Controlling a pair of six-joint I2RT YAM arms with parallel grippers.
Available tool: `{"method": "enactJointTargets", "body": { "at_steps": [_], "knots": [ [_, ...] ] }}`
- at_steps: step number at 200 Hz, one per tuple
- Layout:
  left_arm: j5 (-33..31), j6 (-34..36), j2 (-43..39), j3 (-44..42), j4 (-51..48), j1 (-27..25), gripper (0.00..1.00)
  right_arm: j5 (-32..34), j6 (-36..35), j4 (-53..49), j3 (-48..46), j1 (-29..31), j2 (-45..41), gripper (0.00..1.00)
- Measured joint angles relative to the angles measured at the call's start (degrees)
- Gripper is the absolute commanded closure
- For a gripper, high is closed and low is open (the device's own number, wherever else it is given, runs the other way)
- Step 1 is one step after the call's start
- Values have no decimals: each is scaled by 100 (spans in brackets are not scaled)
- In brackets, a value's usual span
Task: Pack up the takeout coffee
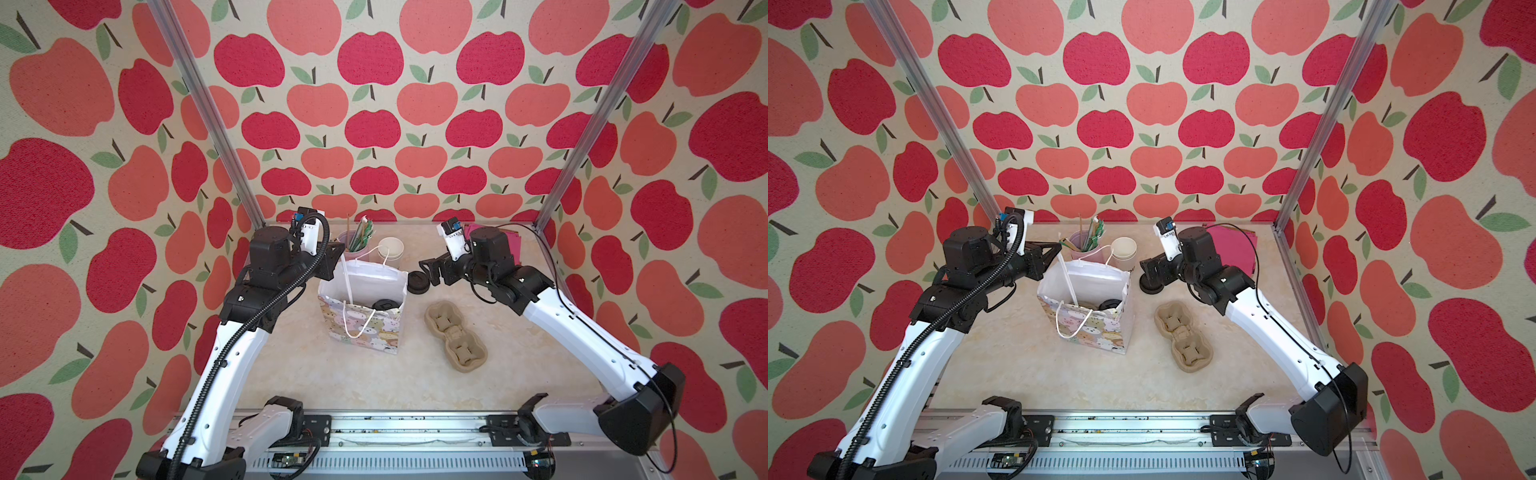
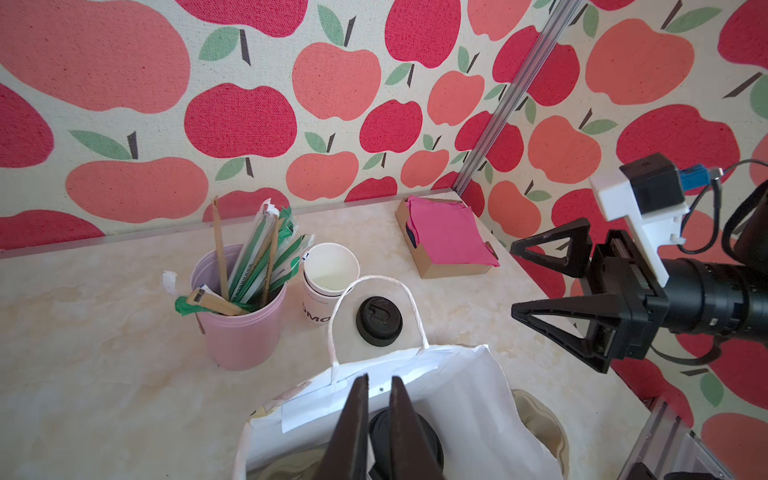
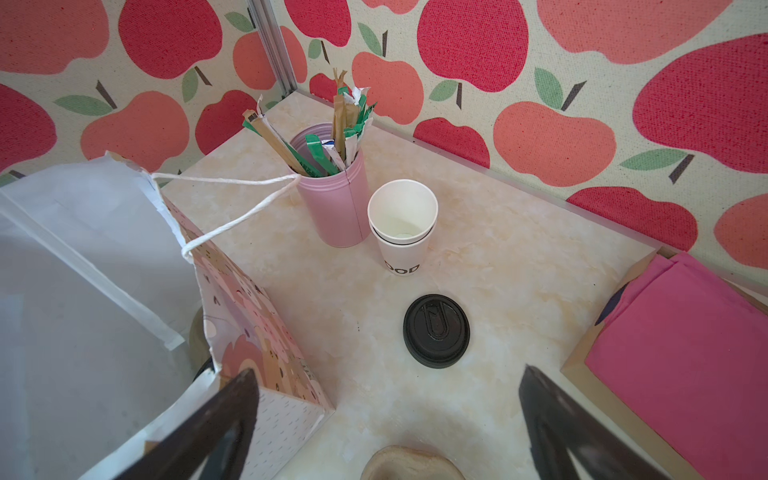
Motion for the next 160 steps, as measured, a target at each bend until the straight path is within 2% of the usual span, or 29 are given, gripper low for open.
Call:
{"method": "enactJointTargets", "body": {
  "at_steps": [97,125,160],
  "knots": [
    [-229,105,15,-2,31,-9,40,256,4,24,-146,-229,-26,1],
    [-107,111,46,-2,83,-33,32,435,114,-81,-151,-752,-39,1],
    [57,140,122,-2,160,-227,25,597,350,-417,-151,-1762,7,1]
  ]
}}
